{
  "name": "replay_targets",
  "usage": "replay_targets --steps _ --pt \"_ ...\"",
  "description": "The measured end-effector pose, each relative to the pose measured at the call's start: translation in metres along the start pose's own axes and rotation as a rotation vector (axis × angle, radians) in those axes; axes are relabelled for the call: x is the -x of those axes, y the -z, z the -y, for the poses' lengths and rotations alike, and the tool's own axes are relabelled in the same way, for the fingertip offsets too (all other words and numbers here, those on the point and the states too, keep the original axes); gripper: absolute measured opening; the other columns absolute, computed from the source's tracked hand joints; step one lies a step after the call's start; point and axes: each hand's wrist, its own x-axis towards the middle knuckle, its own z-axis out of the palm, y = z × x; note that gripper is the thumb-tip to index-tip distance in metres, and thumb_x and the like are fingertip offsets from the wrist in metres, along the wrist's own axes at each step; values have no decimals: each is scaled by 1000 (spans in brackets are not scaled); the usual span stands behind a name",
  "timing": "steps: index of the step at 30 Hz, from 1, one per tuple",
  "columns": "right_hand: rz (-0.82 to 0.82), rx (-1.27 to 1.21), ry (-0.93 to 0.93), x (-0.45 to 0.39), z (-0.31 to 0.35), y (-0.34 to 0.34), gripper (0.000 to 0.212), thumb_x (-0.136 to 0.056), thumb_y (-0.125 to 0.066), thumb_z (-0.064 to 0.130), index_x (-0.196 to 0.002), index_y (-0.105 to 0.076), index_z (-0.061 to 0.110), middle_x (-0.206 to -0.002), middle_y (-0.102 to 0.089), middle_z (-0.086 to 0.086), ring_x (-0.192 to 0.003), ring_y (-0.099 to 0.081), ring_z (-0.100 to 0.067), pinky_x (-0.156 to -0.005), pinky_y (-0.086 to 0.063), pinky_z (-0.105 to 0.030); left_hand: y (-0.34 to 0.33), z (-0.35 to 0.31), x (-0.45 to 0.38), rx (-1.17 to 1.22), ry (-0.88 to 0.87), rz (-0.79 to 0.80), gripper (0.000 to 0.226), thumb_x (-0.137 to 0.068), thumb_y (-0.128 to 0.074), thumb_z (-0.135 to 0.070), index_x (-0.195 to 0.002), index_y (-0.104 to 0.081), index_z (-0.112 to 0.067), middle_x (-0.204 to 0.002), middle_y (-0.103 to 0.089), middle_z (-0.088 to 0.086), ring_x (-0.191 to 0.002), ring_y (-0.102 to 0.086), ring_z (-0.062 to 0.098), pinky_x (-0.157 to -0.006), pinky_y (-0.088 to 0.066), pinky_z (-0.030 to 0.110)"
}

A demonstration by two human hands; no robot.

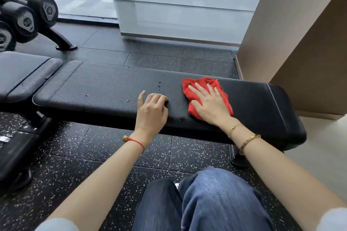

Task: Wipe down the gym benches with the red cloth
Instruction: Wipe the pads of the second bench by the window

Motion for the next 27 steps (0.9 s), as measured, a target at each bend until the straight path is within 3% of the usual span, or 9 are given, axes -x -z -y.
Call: replay_targets --steps 8,12,16,22,27 --pt "5 8 47 -73 19 -6 53 -100 -36 43 -151 -23 41 -162 -17 11 -151 -8 -28 -123 3 -42 23 59 -21 57 -11 -198 22 -91 -55 -14 -108 -68 -14 -116 -67 -1 -111 -60 20 -105 -38 39" --pt "56 19 210 -99 66 -19 57 -98 -40 42 -152 -25 39 -162 -19 10 -151 -9 -29 -123 1 -45 25 107 -35 -28 -4 -107 24 -90 -53 -15 -108 -68 -14 -112 -67 -1 -109 -60 22 -103 -38 41" --pt "190 -4 356 -68 85 -16 63 -92 -36 45 -153 -21 40 -163 -15 13 -151 -5 -28 -123 1 -45 28 119 -44 -60 11 73 30 -91 -49 -18 -116 -67 -13 -121 -66 1 -118 -58 25 -108 -36 43" --pt "197 16 195 -62 38 10 61 -94 -37 44 -153 -20 40 -162 -17 12 -152 -7 -27 -123 4 -43 46 114 -39 -29 70 161 37 -94 -46 -20 -125 -64 -13 -134 -61 2 -128 -54 25 -113 -34 44" --pt "107 41 133 -108 60 0 59 -98 -38 43 -153 -18 39 -163 -15 10 -152 -5 -28 -123 6 -43 51 134 -25 -31 36 108 37 -95 -46 -19 -126 -65 -11 -135 -61 3 -128 -54 25 -113 -35 48"
